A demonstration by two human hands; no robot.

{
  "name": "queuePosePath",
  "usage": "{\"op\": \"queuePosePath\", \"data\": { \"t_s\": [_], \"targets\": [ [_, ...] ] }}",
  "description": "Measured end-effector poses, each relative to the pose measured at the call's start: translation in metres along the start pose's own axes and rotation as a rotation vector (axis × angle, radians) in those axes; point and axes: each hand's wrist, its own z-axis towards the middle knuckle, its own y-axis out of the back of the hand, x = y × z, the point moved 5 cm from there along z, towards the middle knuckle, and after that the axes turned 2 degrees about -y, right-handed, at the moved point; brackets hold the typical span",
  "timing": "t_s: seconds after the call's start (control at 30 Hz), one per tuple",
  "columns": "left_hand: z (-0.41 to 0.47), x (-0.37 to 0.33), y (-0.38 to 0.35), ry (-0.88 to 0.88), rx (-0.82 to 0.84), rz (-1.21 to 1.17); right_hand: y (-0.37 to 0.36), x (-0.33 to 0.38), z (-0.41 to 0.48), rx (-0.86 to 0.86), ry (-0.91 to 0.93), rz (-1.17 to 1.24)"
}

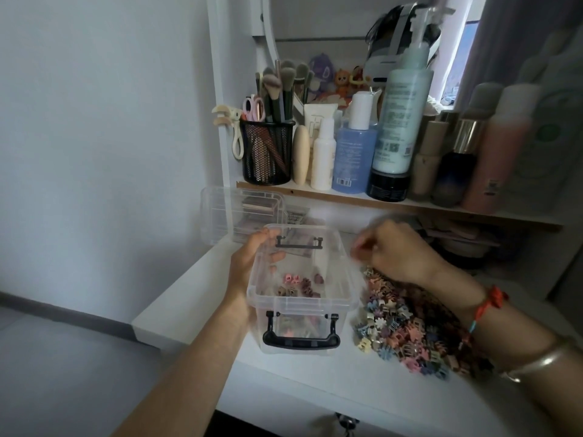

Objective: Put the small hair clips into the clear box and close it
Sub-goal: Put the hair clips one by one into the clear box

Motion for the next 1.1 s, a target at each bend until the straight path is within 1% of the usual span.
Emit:
{"op": "queuePosePath", "data": {
  "t_s": [0.07,0.1,0.13,0.23,0.3,0.43,0.47,0.53,0.63,0.77,0.97,1.03,1.1],
  "targets": [
    [-0.001,0.0,0.0,-0.001,-0.01,-0.005,0.016,0.016,-0.001,-0.067,0.054,0.391],
    [-0.001,0.0,0.0,-0.002,-0.008,-0.016,0.022,0.022,0.0,-0.076,0.088,0.491],
    [-0.001,0.001,0.0,0.0,-0.005,-0.029,0.025,0.024,0.0,-0.082,0.111,0.519],
    [-0.004,0.0,-0.001,-0.009,-0.009,-0.041,0.026,0.014,0.002,-0.112,0.088,0.489],
    [-0.005,-0.001,-0.001,-0.019,-0.018,-0.015,0.023,0.0,0.002,-0.108,0.048,0.404],
    [-0.003,-0.002,-0.001,-0.013,-0.019,0.011,0.002,-0.023,0.0,0.054,-0.024,-0.034],
    [-0.003,-0.002,-0.001,-0.012,-0.023,0.02,-0.004,-0.026,-0.001,0.09,-0.025,-0.117],
    [-0.004,-0.003,-0.002,-0.014,-0.025,0.039,-0.014,-0.026,-0.002,0.127,-0.02,-0.197],
    [-0.007,-0.004,-0.004,-0.002,-0.006,0.055,-0.019,-0.024,0.003,0.105,-0.04,-0.215],
    [-0.008,-0.006,-0.005,0.001,-0.033,0.078,-0.021,-0.025,0.011,0.113,-0.108,-0.263],
    [-0.007,-0.006,-0.006,0.0,-0.027,0.053,-0.026,-0.027,0.016,0.117,-0.163,-0.283],
    [-0.006,-0.005,-0.006,0.001,-0.025,0.048,-0.023,-0.026,0.018,0.085,-0.162,-0.242],
    [-0.006,-0.005,-0.005,-0.005,-0.03,0.047,-0.012,-0.019,0.02,-0.003,-0.142,-0.106]
  ]
}}
